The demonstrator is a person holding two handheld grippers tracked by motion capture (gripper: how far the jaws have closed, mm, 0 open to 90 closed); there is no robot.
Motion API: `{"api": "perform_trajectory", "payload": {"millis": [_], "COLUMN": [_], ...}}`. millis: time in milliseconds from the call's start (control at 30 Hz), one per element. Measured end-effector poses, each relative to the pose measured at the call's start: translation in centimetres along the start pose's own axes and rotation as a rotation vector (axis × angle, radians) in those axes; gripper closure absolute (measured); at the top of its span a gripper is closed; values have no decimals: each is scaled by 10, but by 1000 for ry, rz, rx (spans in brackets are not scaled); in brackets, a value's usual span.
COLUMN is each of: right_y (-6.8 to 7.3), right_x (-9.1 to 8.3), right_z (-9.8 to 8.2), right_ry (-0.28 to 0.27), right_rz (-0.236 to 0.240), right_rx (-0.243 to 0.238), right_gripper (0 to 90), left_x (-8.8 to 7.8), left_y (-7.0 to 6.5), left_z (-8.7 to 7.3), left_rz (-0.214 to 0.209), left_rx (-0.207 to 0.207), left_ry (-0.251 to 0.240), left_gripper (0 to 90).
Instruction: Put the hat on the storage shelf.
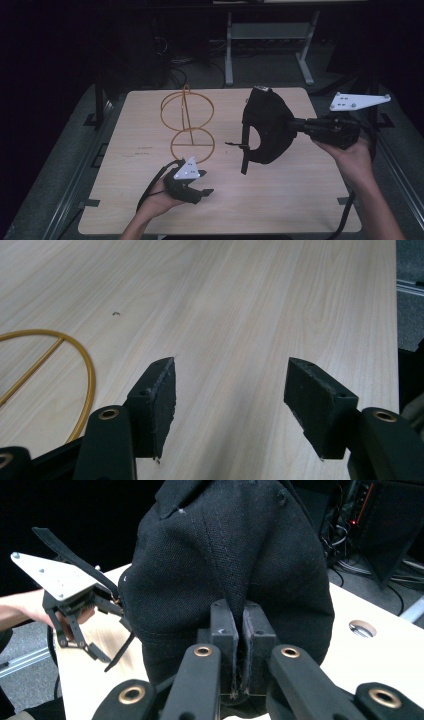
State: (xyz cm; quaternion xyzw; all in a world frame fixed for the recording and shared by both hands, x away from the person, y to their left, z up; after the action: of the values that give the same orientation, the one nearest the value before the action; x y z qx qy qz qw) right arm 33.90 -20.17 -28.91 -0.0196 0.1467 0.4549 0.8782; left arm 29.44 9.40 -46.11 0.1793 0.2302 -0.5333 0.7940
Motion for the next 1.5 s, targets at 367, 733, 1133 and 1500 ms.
{"api": "perform_trajectory", "payload": {"millis": [367, 733, 1133, 1500], "right_y": [2, 5, 15, 20], "right_x": [20, 46, 83, 117], "right_z": [23, 51, 78, 102], "right_ry": [4, 15, 32, 59], "right_rz": [25, 49, 88, 112], "right_rx": [-25, -48, -71, -94], "right_gripper": [860, 861, 861, 861], "left_x": [2, -1, -4, -8], "left_y": [-2, 1, 4, 10], "left_z": [-5, -5, -6, -6], "left_rz": [-4, 3, 2, 8], "left_rx": [-2, -14, -31, -36], "left_ry": [22, 11, 3, -8], "left_gripper": [365, 363, 363, 363]}}
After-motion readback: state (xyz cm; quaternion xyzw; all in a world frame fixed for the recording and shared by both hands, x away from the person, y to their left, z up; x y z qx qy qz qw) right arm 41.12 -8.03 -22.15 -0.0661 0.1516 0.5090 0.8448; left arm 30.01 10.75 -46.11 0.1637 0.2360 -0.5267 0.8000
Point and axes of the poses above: each handheld gripper's, and its own axes: x roughly forward along the jaws, z roughly out of its top, y roughly to its left, the point moved 7 cm from there along x, roughly forward along the jaws, and after that the axes turned 8 degrees about -y, right-handed, at the moved point
